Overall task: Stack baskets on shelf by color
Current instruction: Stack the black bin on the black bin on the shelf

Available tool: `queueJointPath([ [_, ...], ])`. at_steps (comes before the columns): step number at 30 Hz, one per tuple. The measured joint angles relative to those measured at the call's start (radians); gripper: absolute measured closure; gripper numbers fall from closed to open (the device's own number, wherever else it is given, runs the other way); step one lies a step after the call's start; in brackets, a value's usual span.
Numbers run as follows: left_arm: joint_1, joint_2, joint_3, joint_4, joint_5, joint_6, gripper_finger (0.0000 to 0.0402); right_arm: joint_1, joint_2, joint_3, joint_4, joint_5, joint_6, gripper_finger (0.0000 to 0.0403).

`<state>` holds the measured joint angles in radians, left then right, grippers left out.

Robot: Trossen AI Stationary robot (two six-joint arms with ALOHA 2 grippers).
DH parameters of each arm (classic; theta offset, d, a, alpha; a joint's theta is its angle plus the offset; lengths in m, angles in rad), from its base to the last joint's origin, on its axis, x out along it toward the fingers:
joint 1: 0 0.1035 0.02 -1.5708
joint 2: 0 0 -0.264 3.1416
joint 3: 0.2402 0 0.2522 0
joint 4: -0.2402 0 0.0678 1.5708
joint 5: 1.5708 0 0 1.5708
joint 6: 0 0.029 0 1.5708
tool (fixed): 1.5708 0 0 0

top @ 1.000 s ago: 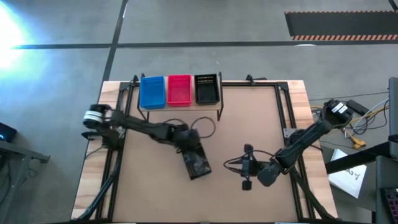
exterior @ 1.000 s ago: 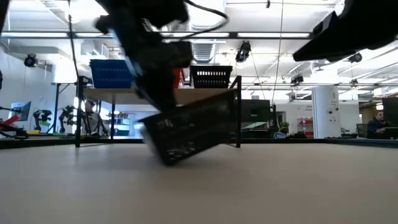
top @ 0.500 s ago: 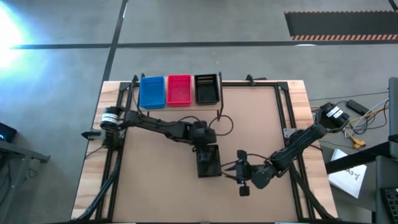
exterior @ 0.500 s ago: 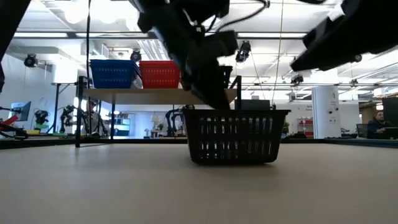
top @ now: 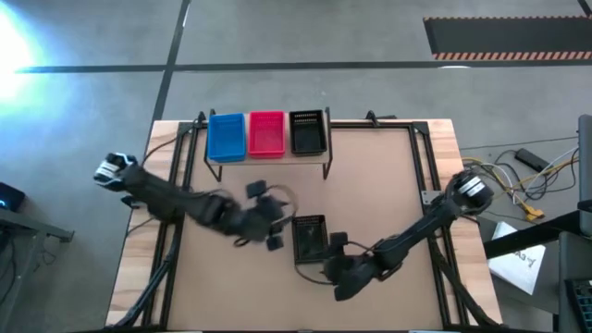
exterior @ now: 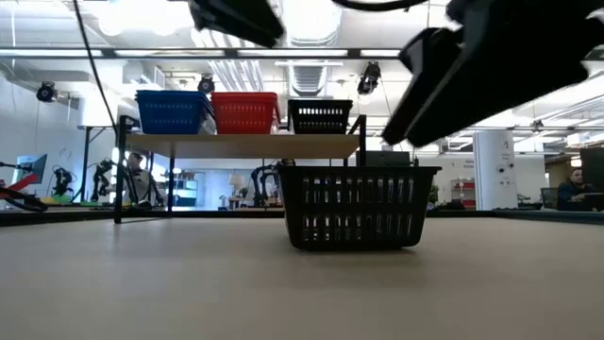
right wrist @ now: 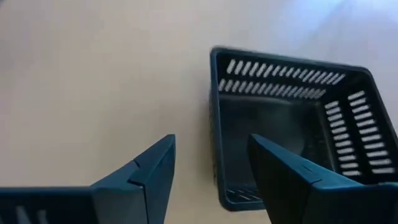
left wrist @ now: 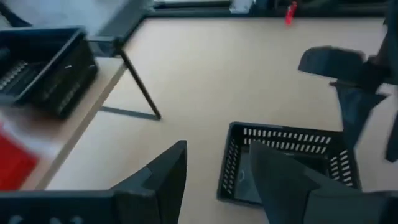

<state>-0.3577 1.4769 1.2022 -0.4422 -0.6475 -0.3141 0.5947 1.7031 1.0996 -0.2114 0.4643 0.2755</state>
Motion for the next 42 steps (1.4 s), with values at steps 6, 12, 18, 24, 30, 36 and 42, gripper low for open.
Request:
queueJointPath([
  [6, -0.188, -0.069, -0.22, 0.2, -0.178, -0.197, 0.0242, -0.043, 0.108, 0.154, -0.181, -0.001, -0.004, 0.0209],
  [12, -0.277, -0.041, -0.442, 0.596, -0.224, -0.205, 0.0242, -0.093, 0.138, 0.2, -0.21, -0.086, -0.007, 0.0249],
  [18, -0.282, -0.032, -0.558, 0.673, -0.225, -0.352, 0.0242, -0.126, 0.146, 0.19, -0.21, -0.208, -0.021, 0.0331],
  [24, -0.282, -0.037, -0.591, 0.673, -0.226, -0.388, 0.0242, -0.127, 0.159, 0.189, -0.203, -0.205, -0.052, 0.0385],
  [30, -0.282, -0.037, -0.594, 0.675, -0.226, -0.387, 0.0242, -0.123, 0.047, 0.188, -0.246, -0.163, -0.093, 0.0394],
  [36, -0.281, -0.038, -0.608, 0.675, -0.226, -0.388, 0.0242, -0.135, -0.162, 0.188, -0.288, -0.032, -0.227, 0.0394],
  [42, -0.276, -0.038, -0.618, 0.703, -0.264, -0.386, 0.0242, -0.328, -0.329, 0.207, -0.239, 0.007, -0.452, 0.0394],
])
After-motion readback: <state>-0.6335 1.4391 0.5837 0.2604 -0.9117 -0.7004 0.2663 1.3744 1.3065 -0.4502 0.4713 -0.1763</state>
